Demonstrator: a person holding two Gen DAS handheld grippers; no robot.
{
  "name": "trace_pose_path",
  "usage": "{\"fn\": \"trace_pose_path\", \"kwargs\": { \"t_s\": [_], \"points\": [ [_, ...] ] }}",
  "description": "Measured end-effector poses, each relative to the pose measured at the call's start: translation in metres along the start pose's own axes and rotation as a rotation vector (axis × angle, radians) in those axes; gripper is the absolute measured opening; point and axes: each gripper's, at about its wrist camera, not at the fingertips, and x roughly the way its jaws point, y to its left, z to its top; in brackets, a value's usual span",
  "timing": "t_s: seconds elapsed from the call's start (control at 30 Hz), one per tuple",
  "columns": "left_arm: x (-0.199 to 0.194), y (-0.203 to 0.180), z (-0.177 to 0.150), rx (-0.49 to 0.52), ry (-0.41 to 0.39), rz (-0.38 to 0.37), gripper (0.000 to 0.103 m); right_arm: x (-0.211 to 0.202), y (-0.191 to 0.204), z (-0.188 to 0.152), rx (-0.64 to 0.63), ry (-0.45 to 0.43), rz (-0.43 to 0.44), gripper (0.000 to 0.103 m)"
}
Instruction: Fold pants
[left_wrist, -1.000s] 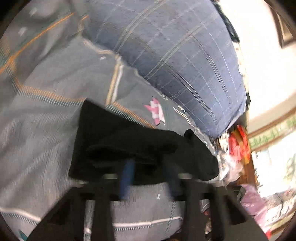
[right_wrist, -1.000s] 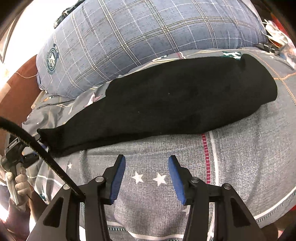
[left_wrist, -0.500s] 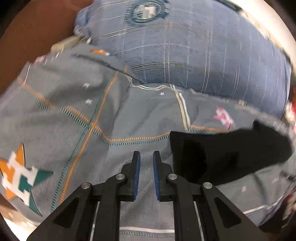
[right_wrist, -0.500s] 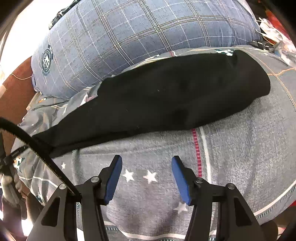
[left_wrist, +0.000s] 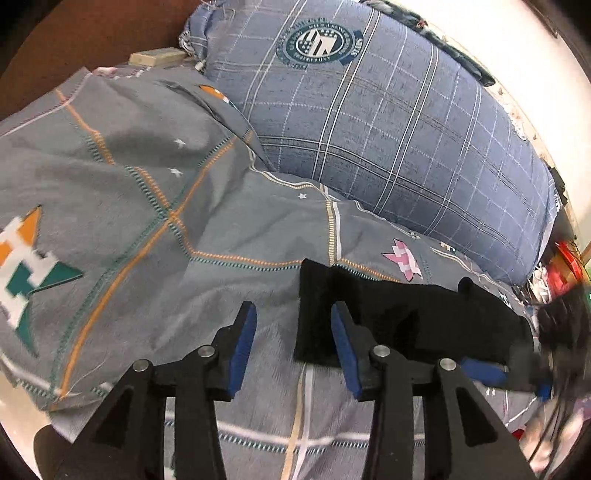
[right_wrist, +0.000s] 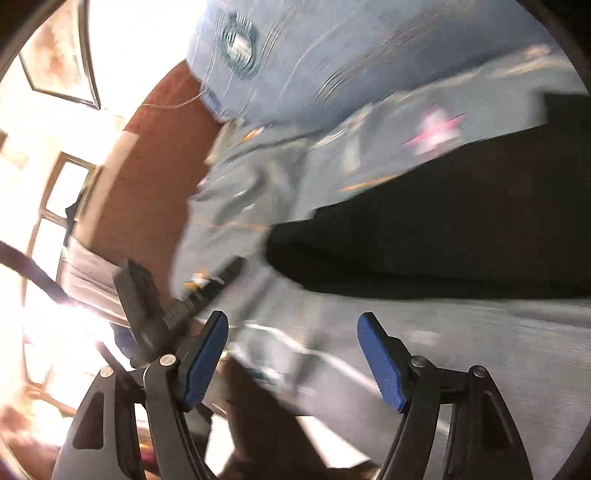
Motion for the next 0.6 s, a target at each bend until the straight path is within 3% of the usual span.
{"fn": "trace_pose_path", "kwargs": {
  "t_s": [0.17, 0.33, 0.37, 0.43, 0.47, 0.5, 0.6],
  "points": [
    [-0.02, 0.017, -0.008, 0.0, -0.033, -0.015, 0.045, 0.06, -0.008, 0.037, 0.339, -0.025, 0.064, 0.086],
    [-0.025, 0.041, -0.017, -0.047, -0.03, -0.056, 0.045, 0.092, -0.032, 0.044, 0.536, -0.04, -0.123, 0.083],
    [-0.025, 0.044, -0.018, -0.057, -0.029, -0.061, 0.045, 0.097, -0.038, 0.044, 0.548, -0.045, -0.147, 0.077],
    [-0.027, 0.053, -0.019, -0.076, -0.03, -0.075, 0.045, 0.099, -0.041, 0.044, 0.533, -0.064, -0.107, 0.033],
    [-0.027, 0.057, -0.02, -0.083, -0.032, -0.079, 0.045, 0.1, -0.038, 0.047, 0.519, -0.065, -0.082, 0.024],
    [-0.028, 0.06, -0.02, -0.09, -0.034, -0.083, 0.046, 0.101, -0.033, 0.049, 0.496, -0.07, -0.066, 0.017],
    [-0.029, 0.069, -0.018, -0.115, -0.049, -0.1, 0.046, 0.099, -0.005, 0.062, 0.368, -0.113, 0.038, 0.014]
  ]
}}
